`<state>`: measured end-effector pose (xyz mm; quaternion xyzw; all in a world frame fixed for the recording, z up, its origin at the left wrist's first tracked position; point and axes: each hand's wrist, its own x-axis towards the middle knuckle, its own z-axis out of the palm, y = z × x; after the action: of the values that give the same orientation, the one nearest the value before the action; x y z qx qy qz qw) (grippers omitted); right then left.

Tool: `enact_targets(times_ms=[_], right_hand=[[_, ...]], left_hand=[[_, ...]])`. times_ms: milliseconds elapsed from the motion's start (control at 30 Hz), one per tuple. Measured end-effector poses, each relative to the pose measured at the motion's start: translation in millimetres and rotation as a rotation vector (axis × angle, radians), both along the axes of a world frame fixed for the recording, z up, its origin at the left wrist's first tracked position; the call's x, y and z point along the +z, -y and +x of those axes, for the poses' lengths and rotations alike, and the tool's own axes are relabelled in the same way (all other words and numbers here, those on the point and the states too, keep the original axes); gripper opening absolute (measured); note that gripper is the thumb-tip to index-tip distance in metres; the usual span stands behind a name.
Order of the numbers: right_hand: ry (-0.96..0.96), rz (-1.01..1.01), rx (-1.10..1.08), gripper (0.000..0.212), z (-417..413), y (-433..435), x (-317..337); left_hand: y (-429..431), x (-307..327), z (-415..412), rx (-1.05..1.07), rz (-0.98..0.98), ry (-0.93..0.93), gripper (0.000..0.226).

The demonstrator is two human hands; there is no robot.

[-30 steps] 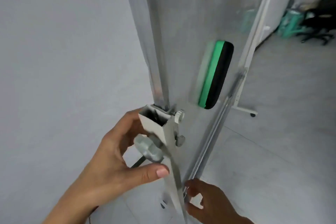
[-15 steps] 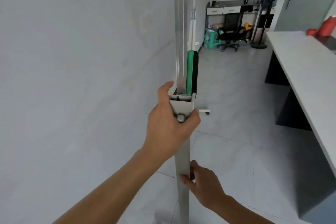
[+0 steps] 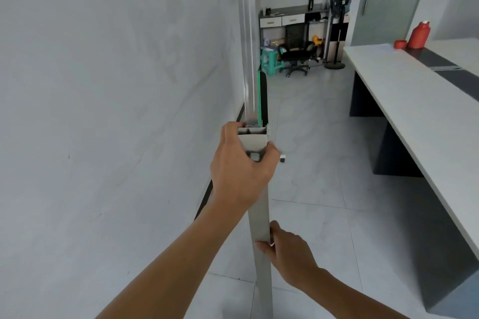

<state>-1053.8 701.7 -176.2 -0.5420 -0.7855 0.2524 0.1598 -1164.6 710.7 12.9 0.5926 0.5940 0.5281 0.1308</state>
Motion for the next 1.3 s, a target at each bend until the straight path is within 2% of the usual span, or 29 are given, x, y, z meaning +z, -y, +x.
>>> enact_targets(times_ms=[267, 467, 767, 967, 1300], right_hand=[[0.043, 0.032, -0.054, 0.039, -2, -134, 3], [0.103, 0.03, -0.059, 0.038, -4, -245, 14], [0.163, 0.071, -0.148, 0.041, -18, -416, 5], [0.159, 0.032, -0.272, 0.04, -24, -530, 10], [0.138, 0.033, -0.364, 0.039, -17, -731, 8]], left_hand=[[-135, 4, 1, 0.061, -0.05, -0.14, 0.036], [-245, 8, -1, 0.064, -0.065, -0.22, 0.038], [-426, 1, -15, -0.048, 0.015, -0.209, 0.037], [-551, 5, -16, -0.141, -0.007, -0.227, 0.037], [-759, 4, -3, -0.173, 0.056, -0.203, 0.034]])
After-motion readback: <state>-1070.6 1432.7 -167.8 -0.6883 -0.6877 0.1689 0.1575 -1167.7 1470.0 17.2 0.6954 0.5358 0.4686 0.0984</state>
